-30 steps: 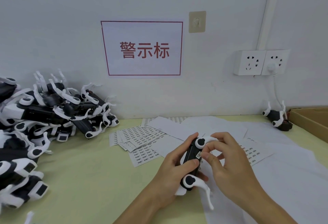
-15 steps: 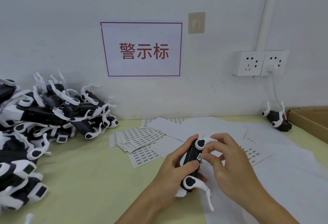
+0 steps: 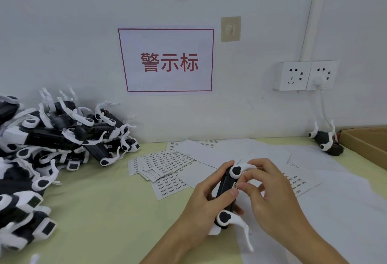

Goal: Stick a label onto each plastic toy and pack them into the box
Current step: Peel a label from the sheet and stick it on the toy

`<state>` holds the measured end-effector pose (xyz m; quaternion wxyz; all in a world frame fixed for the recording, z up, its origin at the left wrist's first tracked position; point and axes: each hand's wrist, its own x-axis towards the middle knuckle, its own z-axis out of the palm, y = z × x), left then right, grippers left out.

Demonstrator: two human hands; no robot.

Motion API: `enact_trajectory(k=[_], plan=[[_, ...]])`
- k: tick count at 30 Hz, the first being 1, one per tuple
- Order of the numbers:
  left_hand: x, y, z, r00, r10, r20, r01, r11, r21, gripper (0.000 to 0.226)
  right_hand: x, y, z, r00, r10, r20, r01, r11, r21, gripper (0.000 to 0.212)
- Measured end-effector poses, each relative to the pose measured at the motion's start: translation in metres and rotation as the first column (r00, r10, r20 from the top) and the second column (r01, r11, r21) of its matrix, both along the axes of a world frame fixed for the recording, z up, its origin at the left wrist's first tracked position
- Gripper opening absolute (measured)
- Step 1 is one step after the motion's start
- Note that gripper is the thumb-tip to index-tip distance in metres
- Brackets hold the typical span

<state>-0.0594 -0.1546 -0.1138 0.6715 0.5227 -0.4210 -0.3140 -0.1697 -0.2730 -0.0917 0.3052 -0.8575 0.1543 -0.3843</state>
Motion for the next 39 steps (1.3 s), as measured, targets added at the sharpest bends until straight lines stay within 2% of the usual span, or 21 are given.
enact_trajectory(k=[19,35,39], plan=[[-0.006,0.000,0.005,0.998,0.056,0.040,-0.056,0.998,-0.005,0.046,-0.004,0.006,0.004,0.999,-0.033,0.005,0.034,0.999,-0.022,0.031],[-0.007,0.001,0.006,0.997,0.071,0.024,-0.071,0.997,0.014,0.046,-0.004,0.013,0.014,0.995,-0.094,-0.033,0.099,0.957,0.274,0.022],[-0.007,0.000,0.005,0.997,0.082,0.012,-0.082,0.996,0.018,0.049,-0.005,0.008,0.012,0.994,-0.114,-0.001,0.108,0.937,0.334,0.021]])
